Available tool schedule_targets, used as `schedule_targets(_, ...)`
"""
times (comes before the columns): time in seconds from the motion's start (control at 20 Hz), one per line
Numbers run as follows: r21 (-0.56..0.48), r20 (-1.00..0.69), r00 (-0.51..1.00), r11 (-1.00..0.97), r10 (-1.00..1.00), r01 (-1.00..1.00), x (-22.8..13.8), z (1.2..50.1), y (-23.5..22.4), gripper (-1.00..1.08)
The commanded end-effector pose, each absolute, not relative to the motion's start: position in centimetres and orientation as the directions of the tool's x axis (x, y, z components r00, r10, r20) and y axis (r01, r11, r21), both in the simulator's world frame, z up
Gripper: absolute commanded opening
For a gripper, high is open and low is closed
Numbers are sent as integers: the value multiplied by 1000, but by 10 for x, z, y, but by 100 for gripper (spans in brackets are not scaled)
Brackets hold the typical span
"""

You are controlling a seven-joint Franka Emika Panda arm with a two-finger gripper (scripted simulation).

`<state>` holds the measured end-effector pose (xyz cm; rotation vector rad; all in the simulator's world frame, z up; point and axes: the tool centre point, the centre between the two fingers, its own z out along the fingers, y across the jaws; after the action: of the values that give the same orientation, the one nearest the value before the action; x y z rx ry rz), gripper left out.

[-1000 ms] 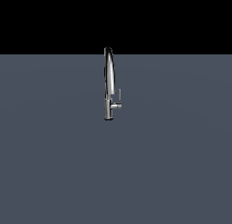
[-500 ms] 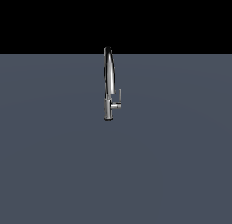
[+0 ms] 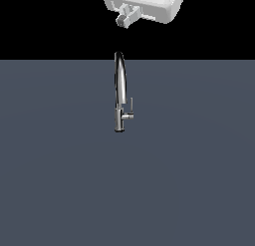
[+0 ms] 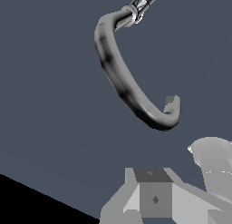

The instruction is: Turn on the faucet by rotating a designated handle.

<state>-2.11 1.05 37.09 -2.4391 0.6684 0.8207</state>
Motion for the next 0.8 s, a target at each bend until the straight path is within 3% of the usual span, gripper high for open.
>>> schedule_targets(0.0,-284,-687,665,-735,-293,-616,-8,360,8,-100)
schedule_targets(0.75,-248,-878,412,-506,-243,-826,59,280,-7,-100)
